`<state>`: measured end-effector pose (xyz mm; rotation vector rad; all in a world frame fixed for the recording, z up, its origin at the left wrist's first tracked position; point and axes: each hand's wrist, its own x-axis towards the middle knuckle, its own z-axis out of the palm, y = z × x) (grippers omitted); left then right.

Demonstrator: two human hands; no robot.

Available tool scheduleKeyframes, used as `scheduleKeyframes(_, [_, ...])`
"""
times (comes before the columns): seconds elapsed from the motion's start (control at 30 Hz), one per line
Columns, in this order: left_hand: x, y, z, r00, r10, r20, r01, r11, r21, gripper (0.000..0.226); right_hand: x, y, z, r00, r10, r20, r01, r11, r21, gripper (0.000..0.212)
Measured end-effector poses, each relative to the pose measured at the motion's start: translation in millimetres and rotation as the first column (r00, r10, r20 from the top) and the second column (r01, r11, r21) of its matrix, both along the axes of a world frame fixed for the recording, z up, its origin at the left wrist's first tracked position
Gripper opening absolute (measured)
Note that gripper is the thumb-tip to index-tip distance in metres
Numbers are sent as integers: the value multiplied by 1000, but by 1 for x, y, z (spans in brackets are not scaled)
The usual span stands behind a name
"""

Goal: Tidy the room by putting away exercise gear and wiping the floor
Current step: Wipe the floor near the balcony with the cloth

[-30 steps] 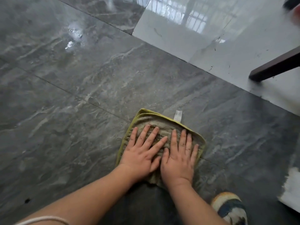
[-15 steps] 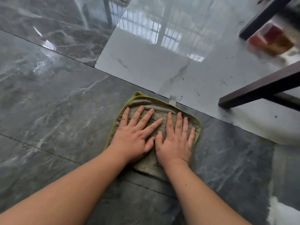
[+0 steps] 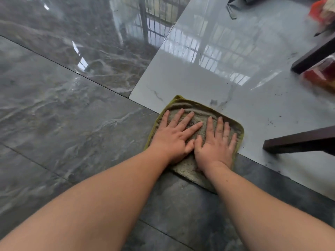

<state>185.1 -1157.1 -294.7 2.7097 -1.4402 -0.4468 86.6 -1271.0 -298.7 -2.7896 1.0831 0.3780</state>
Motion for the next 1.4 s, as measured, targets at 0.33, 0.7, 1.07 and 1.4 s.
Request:
scheduleKeyframes(0.33, [-35,50,0,997,80,-14,-80,996,27,61,-25,42,6,997,70,-31,-70,997,15,70])
scheduleKeyframes(0.7, [-127,223,0,942,332,-42,-330,943,56,64,-81,191,9,930,357,-87,-350,932,90,79])
scheduleKeyframes(1.07, [-202,312,6,744,666,-53,-659,745,105,70,-147,275,6,700,713,46,-710,687,157,74])
scheduleKeyframes(1.4, [-155,304,-2,672,741,-9,-739,670,72,72,-56,260,0,631,772,82,-776,624,93,73])
